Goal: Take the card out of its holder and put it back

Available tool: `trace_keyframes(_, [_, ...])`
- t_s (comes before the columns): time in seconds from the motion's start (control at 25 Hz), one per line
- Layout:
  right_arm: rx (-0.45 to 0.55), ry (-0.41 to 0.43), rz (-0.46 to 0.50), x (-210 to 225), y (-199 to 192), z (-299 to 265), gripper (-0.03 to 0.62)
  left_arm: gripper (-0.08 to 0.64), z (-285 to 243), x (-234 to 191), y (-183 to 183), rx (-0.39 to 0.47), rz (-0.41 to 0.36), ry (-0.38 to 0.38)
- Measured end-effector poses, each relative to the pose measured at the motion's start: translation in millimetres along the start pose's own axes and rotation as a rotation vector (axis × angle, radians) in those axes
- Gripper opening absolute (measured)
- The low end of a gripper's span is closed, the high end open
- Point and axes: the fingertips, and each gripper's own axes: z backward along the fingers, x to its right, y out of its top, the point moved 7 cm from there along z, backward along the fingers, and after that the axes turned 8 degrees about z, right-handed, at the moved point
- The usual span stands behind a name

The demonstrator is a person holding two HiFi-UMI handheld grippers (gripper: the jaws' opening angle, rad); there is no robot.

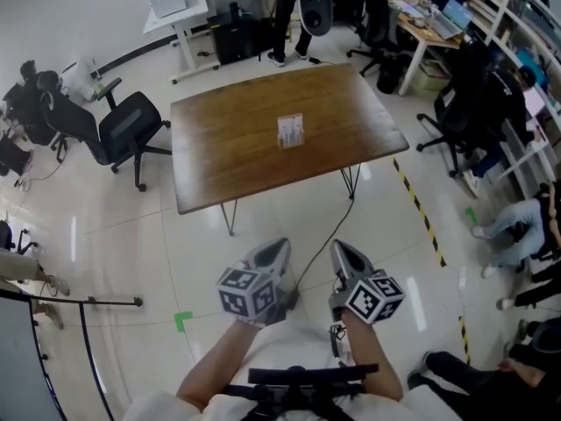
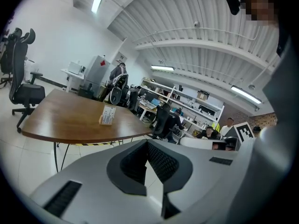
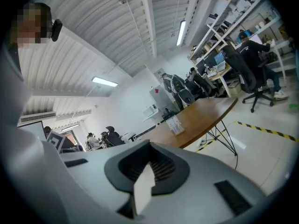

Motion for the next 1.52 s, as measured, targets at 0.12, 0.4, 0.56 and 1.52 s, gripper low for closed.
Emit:
trace_keyframes(0.12, [0.005,-0.006,-0.001,4,7,-26,0.006,-0.009,-12,-18,17,0.001,0.0,-0.007])
trace_keyframes(0.4, [-0.004,-0.022,0.005,-5,17,-87,0.008,-0.009,-30,-65,57,-0.015,0.013,-0.014])
trace_keyframes(0.56, [0.006,-0.051,-0.005,-7,21,-110,0.008,-0.009,-38,-84,74,-0.036,0.011,-0.036])
trace_keyframes(1.52, [-0.003,-0.098,0.001,14,40,-173,0.023,-0.009,-91,-113,113,-0.095,0.024,-0.067])
